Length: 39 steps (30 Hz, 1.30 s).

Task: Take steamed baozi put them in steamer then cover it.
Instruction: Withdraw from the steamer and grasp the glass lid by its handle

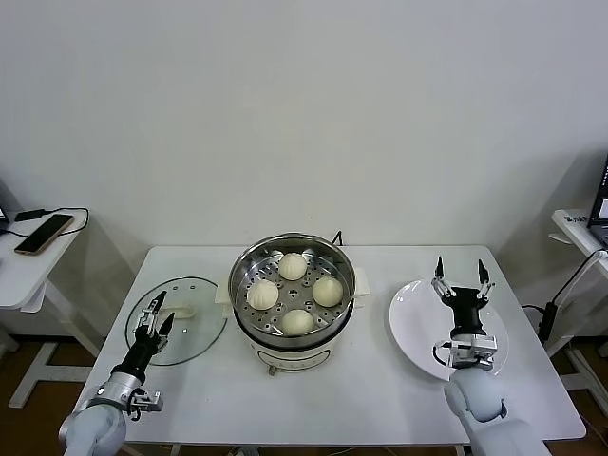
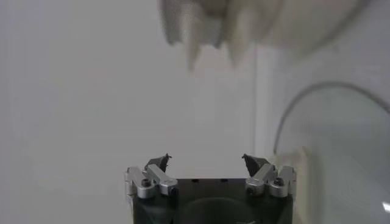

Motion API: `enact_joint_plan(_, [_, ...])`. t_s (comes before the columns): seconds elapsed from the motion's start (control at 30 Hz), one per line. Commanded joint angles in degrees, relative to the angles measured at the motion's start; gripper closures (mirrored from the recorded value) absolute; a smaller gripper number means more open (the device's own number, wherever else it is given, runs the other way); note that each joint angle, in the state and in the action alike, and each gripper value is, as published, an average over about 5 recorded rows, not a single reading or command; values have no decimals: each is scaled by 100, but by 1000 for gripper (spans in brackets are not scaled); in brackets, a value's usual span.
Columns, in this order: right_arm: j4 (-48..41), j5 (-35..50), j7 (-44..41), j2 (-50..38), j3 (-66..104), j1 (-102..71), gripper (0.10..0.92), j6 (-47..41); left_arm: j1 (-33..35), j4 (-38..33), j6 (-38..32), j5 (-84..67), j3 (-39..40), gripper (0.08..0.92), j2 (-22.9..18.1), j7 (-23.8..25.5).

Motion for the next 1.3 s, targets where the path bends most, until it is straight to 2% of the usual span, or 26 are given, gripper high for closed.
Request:
enact_joint_plan(0.03, [-84,-384,-23,514,455,-527,203,106,-363,813,160,819,74,177,27,-137])
enact_joint_plan(0.9, [-239,-651,-82,715,590,-580,203,146,-1294,1485,453,623,344,177,-362,-335])
enact_joint_plan(1.3, [-214,-746,-84,723,670,-638,203,168,-1671,2080,512,610,386,177,-515,-348])
